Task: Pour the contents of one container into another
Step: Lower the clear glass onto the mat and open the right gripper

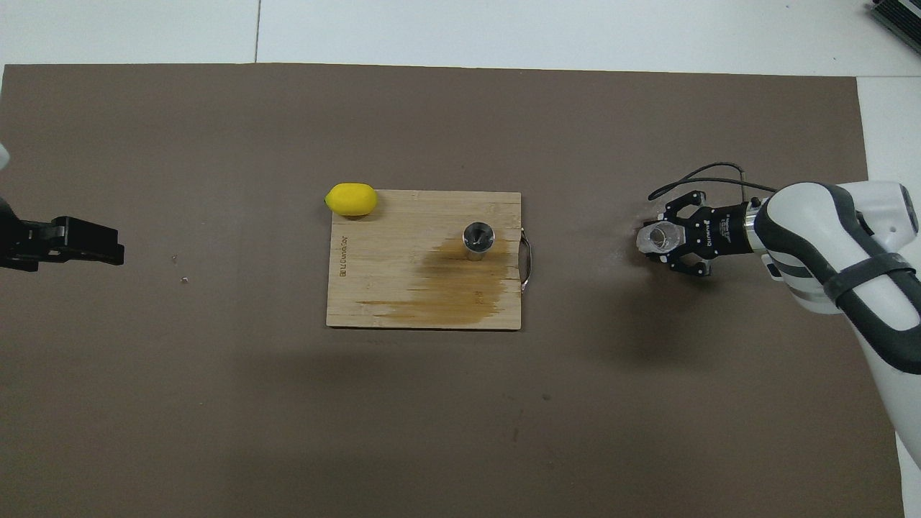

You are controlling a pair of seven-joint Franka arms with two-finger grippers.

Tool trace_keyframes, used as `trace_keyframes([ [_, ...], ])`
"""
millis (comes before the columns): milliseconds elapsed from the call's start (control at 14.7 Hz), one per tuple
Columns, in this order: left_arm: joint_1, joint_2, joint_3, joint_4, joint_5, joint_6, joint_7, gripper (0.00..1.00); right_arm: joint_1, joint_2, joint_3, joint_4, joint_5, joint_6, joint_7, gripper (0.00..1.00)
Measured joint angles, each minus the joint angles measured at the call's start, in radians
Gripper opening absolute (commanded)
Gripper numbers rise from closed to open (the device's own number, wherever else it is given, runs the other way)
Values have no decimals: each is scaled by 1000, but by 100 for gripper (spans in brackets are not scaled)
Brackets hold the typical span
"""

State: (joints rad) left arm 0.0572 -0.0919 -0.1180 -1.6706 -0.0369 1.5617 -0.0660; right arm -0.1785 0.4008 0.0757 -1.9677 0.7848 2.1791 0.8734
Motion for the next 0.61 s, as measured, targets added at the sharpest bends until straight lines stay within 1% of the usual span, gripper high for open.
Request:
trace_keyframes([
  [68, 0, 0, -2, 0, 0, 0, 0, 100, 0, 0, 0, -3, 0, 1, 0, 96],
  [136, 0, 0, -3, 0, 0, 0, 0, 100, 0, 0, 0, -5, 0, 3, 0, 100],
  [409, 4, 0, 9, 0, 0, 50, 7, 100, 0, -5, -3, -7, 0, 19, 0, 100],
  [545, 3, 0, 5, 2, 0, 48, 10, 100, -1, -24, -8, -6, -4, 22, 0, 100],
  [613, 3, 0, 3, 6, 0, 43, 10, 100, -1, -41, -9, -5, -27, 22, -1, 100],
])
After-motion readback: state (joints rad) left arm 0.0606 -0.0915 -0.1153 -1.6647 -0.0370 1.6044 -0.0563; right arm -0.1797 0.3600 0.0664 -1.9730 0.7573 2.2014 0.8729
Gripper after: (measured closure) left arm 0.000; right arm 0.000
